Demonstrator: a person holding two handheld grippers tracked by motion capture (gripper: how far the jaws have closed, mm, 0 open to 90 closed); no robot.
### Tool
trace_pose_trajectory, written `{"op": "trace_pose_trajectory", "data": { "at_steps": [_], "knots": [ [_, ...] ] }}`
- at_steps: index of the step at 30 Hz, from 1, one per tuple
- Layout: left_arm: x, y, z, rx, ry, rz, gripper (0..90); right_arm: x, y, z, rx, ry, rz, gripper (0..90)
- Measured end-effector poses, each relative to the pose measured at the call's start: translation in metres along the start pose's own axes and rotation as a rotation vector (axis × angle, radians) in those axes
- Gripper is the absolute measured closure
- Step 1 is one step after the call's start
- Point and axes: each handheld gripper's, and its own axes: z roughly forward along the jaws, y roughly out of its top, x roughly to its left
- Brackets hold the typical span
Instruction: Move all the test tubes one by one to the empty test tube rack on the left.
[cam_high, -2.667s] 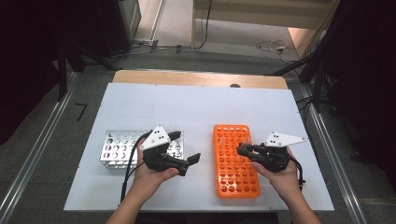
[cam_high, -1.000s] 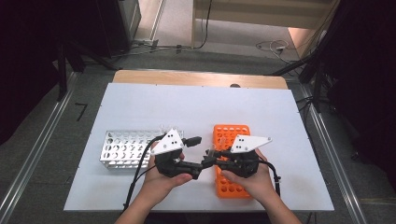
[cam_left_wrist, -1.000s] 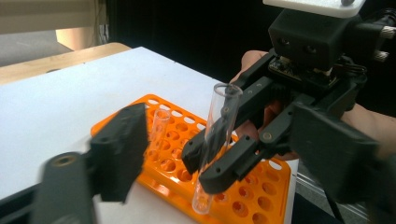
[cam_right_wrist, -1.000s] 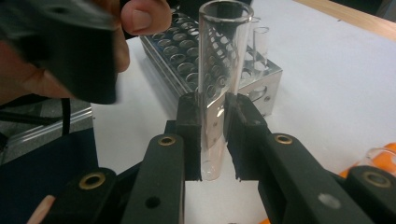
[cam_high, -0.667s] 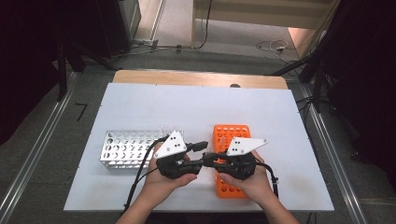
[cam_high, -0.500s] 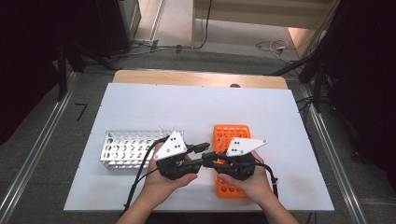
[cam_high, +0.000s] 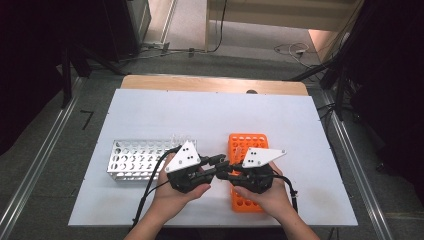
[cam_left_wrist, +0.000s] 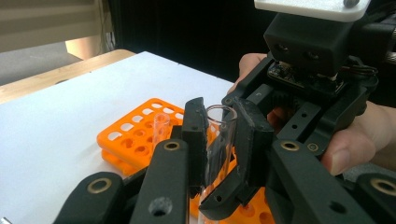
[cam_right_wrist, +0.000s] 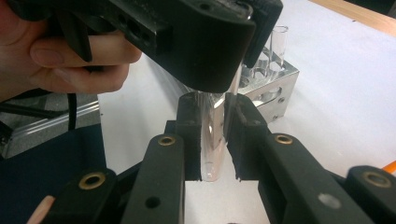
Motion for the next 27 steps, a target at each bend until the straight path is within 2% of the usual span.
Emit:
{"op": "trace_pose_trajectory", "data": {
  "at_steps": [5,7,9,14,16,18,20,23,27],
  "knots": [
    [0.0,0.001,-0.002,-0.006,0.006,0.001,74.6,0.0,0.0,0.0,-0.009,-0.003,-0.002,72.4],
    [0.0,0.003,-0.003,-0.015,0.014,0.003,74.7,0.001,0.0,0.0,-0.01,-0.017,-0.01,63.0],
    [0.001,0.004,-0.005,-0.015,0.038,0.014,74.7,0.0,0.0,0.0,-0.012,-0.021,-0.005,59.1],
    [0.007,0.006,-0.01,-0.021,0.061,0.004,74.8,-0.001,0.001,-0.002,-0.022,-0.031,0.004,41.5],
    [0.009,0.006,-0.013,-0.026,0.07,0.001,74.8,-0.001,0.001,-0.003,-0.023,-0.04,0.013,31.4],
    [0.012,0.007,-0.015,-0.032,0.079,-0.003,74.8,0.0,0.002,-0.004,-0.021,-0.074,0.011,17.5],
    [0.015,0.008,-0.018,-0.035,0.089,-0.002,74.8,0.0,0.003,-0.005,-0.024,-0.087,0.015,9.6],
    [0.02,0.009,-0.023,-0.037,0.11,-0.002,74.8,-0.003,0.002,-0.009,-0.038,-0.071,0.026,1.3],
    [0.026,0.012,-0.03,-0.05,0.131,-0.005,74.8,-0.008,0.0,-0.015,-0.063,-0.04,0.041,0.0]
  ]
}}
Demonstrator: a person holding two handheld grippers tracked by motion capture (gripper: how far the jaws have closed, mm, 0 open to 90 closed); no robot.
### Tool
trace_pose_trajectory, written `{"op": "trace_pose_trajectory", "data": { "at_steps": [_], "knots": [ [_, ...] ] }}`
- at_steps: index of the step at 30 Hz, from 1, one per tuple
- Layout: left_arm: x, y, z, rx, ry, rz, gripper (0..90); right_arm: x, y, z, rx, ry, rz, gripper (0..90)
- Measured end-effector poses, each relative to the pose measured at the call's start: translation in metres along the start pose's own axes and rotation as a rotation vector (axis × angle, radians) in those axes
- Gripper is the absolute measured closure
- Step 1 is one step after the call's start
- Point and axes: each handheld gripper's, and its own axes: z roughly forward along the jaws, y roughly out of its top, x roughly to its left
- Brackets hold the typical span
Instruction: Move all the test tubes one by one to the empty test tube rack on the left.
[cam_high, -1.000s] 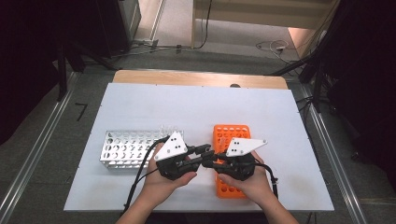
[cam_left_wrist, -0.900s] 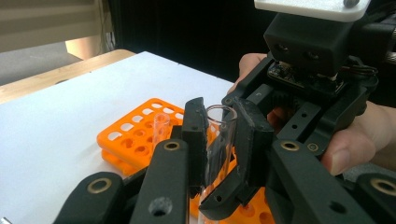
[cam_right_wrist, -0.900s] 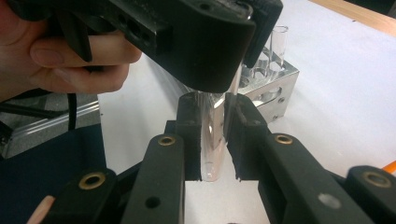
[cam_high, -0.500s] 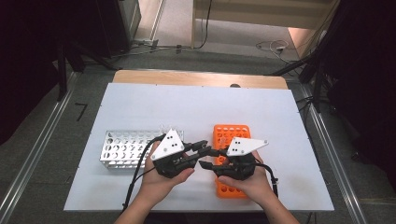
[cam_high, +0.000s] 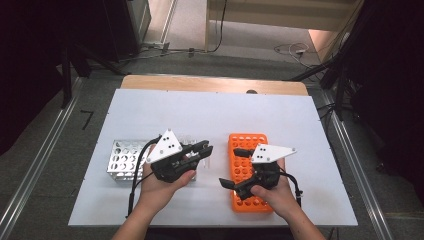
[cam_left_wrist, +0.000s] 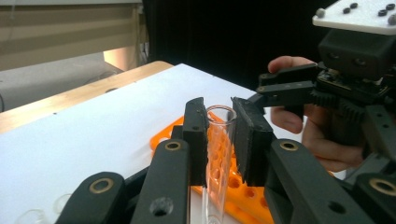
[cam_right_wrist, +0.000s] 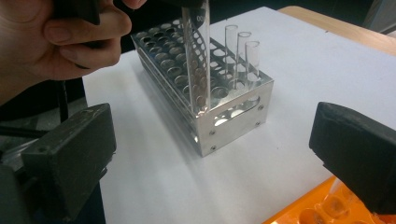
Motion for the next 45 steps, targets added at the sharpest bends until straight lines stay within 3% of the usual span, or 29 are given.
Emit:
{"op": "trace_pose_trajectory", "data": {
  "at_steps": [23,36,45],
  "knots": [
    [0.044,0.013,-0.024,-0.059,0.132,-0.023,74.8,-0.026,-0.025,-0.033,-0.003,-0.089,0.042,0.0],
    [0.07,0.006,-0.034,-0.064,0.21,-0.06,74.8,-0.047,-0.042,-0.058,-0.016,-0.146,0.082,0.0],
    [0.086,-0.003,-0.039,-0.067,0.282,-0.083,74.9,-0.056,-0.047,-0.065,-0.032,-0.172,0.104,0.0]
  ]
}}
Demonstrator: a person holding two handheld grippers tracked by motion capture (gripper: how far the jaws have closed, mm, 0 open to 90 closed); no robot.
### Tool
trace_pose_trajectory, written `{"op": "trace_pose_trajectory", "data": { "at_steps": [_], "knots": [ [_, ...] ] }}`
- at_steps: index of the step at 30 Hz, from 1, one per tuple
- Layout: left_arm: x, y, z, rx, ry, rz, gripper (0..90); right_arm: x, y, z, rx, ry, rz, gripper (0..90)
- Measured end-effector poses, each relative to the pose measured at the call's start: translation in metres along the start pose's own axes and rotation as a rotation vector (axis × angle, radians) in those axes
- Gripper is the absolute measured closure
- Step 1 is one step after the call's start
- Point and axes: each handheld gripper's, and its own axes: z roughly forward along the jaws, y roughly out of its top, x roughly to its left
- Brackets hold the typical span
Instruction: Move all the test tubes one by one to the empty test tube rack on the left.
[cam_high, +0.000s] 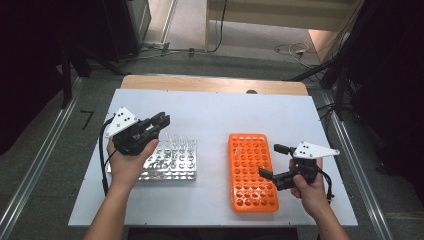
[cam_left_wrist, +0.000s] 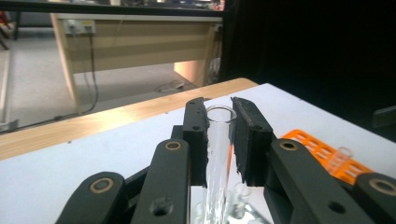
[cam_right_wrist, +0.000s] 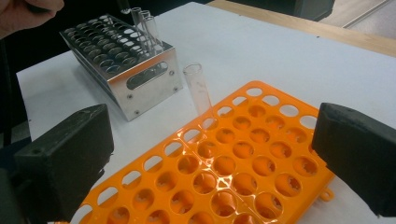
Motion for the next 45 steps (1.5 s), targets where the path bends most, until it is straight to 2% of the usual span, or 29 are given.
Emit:
{"op": "trace_pose_trajectory", "data": {
  "at_steps": [13,20,45],
  "knots": [
    [0.011,-0.012,0.004,0.019,0.046,-0.023,74.8,-0.002,-0.001,0.0,0.005,0.003,0.0,0.0],
    [0.015,-0.021,0.01,0.051,0.06,-0.028,74.8,-0.001,-0.001,0.001,0.011,0.005,0.001,0.0],
    [0.006,-0.041,0.019,0.169,0.073,-0.007,74.6,-0.001,-0.001,0.002,0.02,0.015,-0.012,0.0]
  ]
}}
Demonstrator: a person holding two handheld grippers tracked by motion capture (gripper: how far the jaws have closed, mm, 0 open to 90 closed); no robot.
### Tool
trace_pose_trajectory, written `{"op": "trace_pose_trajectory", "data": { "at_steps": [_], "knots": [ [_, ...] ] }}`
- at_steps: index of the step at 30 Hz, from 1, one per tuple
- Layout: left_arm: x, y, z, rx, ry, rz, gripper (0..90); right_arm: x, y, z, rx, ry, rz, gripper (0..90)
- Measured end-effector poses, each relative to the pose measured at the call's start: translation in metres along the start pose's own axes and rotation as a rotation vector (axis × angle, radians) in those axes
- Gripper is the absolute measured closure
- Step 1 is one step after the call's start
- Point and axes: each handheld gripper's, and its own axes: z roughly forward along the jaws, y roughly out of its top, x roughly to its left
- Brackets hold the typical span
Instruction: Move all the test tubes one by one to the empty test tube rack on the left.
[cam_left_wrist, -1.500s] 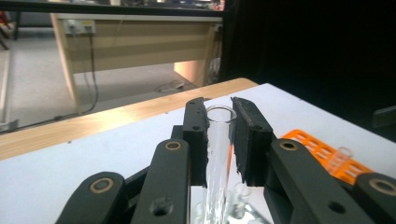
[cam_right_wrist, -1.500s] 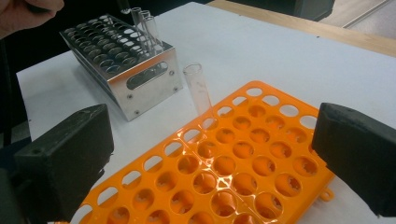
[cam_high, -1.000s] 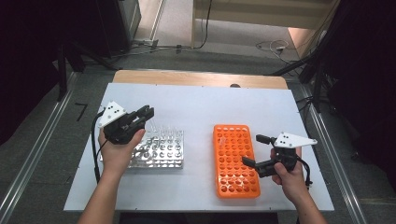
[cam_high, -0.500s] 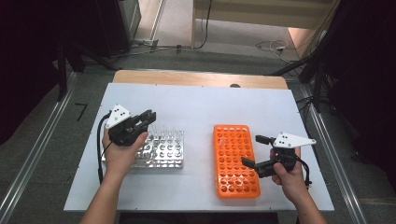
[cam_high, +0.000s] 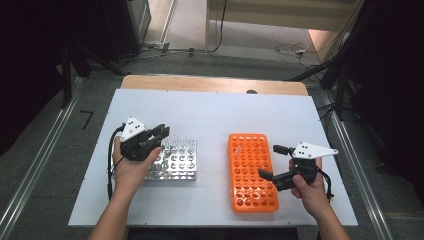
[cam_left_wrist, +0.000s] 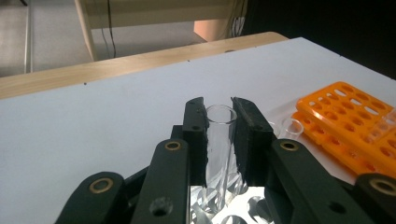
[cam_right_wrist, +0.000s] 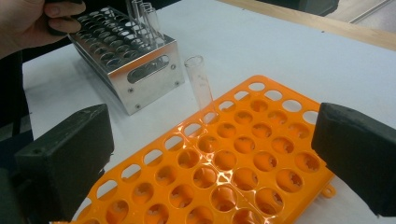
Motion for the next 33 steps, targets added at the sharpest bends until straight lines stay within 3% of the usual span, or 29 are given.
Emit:
{"op": "trace_pose_trajectory", "data": {
  "at_steps": [17,25,33],
  "knots": [
    [-0.0019,-0.0053,0.0028,0.081,-0.008,0.004,73.1,0.0006,0.0,0.0011,0.01,0.002,-0.005,0.0],
    [-0.0019,-0.0061,0.005,0.127,-0.003,-0.007,72.5,-0.0007,-0.0004,0.0008,0.011,0.0,0.0,0.0],
    [-0.001,-0.006,0.0059,0.143,-0.012,-0.024,72.2,-0.0014,-0.0005,0.001,0.01,0.001,0.001,0.0]
  ]
}}
